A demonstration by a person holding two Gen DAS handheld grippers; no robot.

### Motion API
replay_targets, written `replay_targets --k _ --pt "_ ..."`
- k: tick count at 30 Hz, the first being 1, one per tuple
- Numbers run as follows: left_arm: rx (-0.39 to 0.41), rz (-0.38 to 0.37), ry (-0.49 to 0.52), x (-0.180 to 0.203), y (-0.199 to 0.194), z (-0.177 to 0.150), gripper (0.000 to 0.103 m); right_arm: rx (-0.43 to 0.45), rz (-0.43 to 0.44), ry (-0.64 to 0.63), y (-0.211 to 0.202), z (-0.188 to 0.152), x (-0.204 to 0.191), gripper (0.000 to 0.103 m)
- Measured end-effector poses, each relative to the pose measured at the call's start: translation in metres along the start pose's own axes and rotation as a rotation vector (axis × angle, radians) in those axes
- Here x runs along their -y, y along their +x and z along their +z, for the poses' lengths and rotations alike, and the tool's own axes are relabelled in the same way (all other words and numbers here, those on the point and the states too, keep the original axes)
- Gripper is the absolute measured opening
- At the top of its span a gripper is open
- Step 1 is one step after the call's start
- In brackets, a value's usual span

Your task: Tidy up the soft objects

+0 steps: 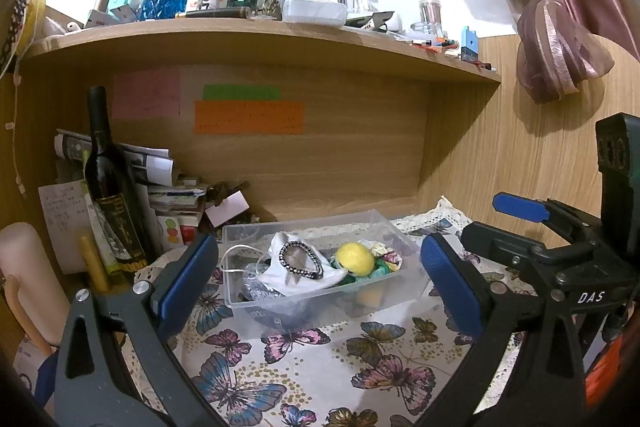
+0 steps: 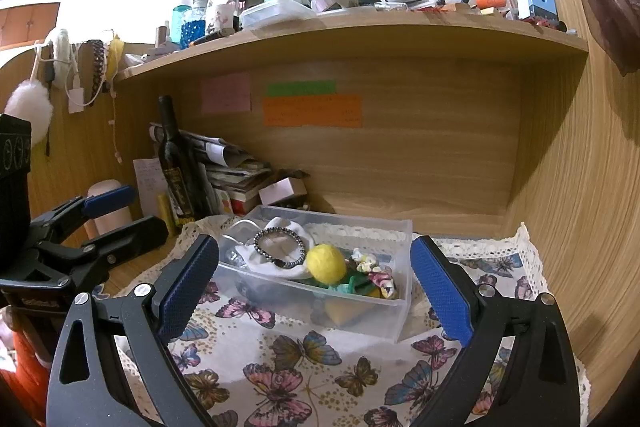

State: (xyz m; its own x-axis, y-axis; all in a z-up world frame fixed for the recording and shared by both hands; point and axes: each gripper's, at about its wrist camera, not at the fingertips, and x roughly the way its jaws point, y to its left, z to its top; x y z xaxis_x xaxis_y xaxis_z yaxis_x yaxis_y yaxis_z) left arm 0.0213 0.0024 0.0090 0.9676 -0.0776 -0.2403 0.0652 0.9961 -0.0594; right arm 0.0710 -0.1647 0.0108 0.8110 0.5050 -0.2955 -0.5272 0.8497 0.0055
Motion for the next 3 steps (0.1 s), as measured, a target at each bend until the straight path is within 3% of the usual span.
replay_targets --k 3 --pt "-0.008 -0.007 -0.009 -0.0018 0.0019 -0.0014 0.103 -0.007 -0.002 0.005 0.0016 -0.0005 0.0004 0.096"
